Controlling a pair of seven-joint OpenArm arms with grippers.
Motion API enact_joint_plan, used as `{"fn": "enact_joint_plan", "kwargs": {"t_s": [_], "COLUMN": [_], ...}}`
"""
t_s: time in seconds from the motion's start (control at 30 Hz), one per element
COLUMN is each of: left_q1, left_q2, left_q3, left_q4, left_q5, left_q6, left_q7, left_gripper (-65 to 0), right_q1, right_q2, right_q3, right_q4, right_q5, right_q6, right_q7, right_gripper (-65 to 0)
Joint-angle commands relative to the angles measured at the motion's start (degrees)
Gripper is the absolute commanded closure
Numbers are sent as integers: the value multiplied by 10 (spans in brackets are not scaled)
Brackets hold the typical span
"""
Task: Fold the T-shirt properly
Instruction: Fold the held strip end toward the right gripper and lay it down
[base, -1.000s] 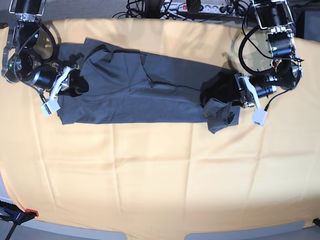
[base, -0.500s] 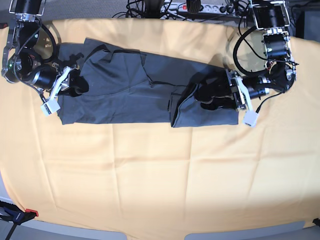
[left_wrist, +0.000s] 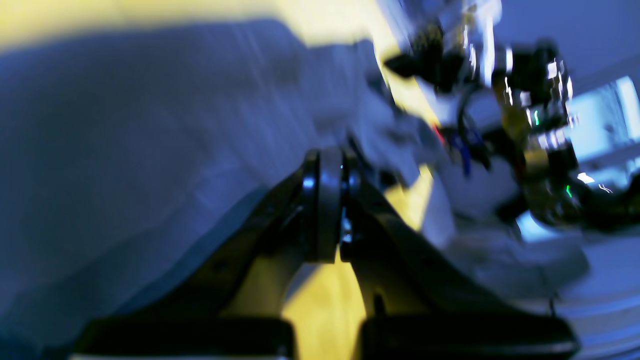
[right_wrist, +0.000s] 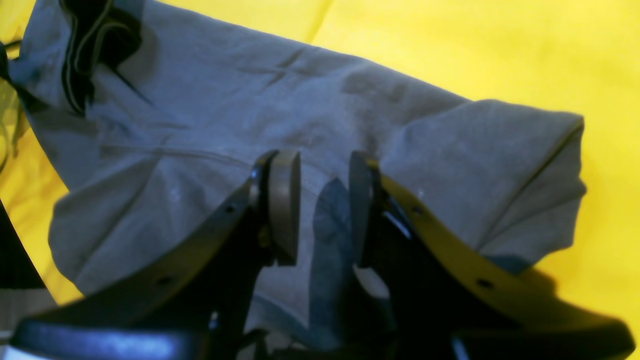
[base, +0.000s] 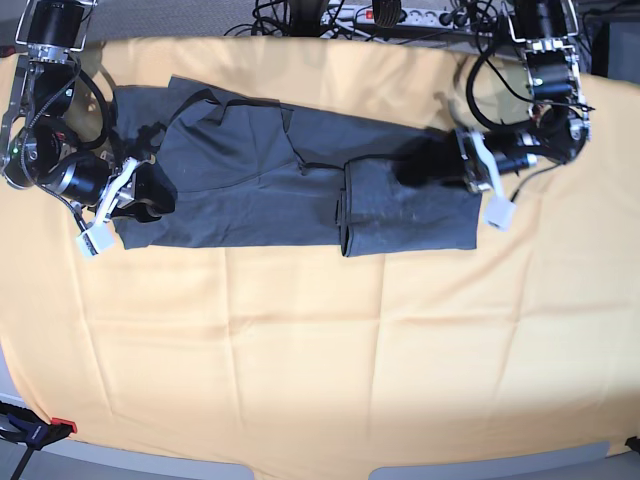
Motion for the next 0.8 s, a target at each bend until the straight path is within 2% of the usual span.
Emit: {"fn": "enact_joint_plan", "kwargs": {"t_s": [0.0,0.13,0.3,0.37,0.43,0.5,0.57,0.67,0.77], "left_q1": [-12,-34,-63,-65,-63,-59,-55,-53,-54], "left_q2": [-7,-8,-8,-7,-7,-7,-7,-9,-13], "left_q3": [-1,-30,-81,-79,-73,-65,-54,-32,-9], "left_q4": [9,11,11,11,11,11,11,11,11], "left_q5": [-20,-23,-21,34,124,224,302,384,427], "left_q6": [-6,-10,-10,-10,-10,31,68,121,134], "left_q7": [-11,-30,-31,-52,-100,-146,-167,-165,-166], "left_gripper": [0,0,0,0,0,0,0,0,0], "right_q1": [13,17,17,17,17,17,17,17,17], "right_q2": [10,10,10,10,10,10,10,10,10], "right_q3": [5,5,5,5,5,5,6,14,32], "right_q4": [10,10,10,10,10,10,10,10,10], "right_q5": [12,12,12,12,12,10,0,-27,-52], "right_q6": [1,1,1,1,1,1,1,-15,-33], "right_q7": [14,12,-18,-23,-23,-23,-22,-16,-16], "right_gripper": [-197,-197,-197,-197,-197,-197,-197,-197,-198]}}
